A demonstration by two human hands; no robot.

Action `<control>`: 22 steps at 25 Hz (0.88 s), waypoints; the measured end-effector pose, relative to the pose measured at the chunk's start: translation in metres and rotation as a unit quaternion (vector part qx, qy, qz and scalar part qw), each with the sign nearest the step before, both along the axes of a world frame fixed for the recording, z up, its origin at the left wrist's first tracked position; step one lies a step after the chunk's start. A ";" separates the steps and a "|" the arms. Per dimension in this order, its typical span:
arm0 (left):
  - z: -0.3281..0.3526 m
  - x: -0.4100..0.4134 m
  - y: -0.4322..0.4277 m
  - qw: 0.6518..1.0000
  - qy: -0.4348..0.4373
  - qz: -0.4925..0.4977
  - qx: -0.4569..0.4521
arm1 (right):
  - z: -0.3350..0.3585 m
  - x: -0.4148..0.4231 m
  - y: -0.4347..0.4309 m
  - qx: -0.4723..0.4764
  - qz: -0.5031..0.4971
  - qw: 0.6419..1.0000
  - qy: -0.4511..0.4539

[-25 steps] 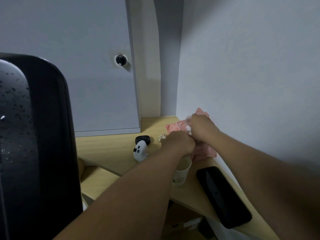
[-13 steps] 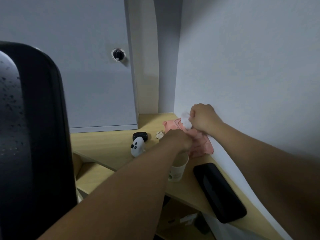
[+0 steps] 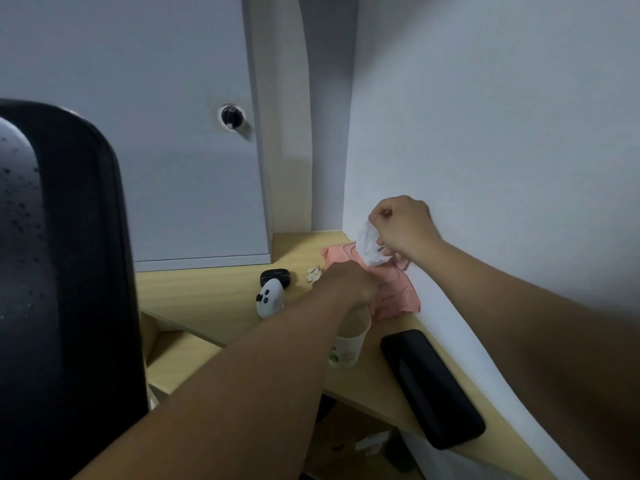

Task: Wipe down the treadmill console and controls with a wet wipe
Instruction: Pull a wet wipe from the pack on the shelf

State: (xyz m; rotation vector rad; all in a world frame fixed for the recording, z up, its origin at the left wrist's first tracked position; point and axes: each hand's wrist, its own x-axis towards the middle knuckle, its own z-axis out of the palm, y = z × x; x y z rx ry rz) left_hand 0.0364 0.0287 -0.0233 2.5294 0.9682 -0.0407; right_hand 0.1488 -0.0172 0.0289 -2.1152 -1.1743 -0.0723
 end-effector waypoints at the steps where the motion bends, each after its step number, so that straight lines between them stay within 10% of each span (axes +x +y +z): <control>1: 0.002 0.000 0.001 1.000 -0.018 0.013 -0.011 | 0.002 0.002 -0.001 0.032 0.005 0.999 0.044; 5: 0.013 -0.004 -0.001 0.992 -0.099 0.038 -0.066 | 0.001 0.000 0.004 -0.152 0.011 0.988 -0.017; 22: 0.014 -0.002 0.001 0.936 -0.288 0.140 -0.148 | 0.056 0.000 0.006 0.140 -0.009 0.990 0.031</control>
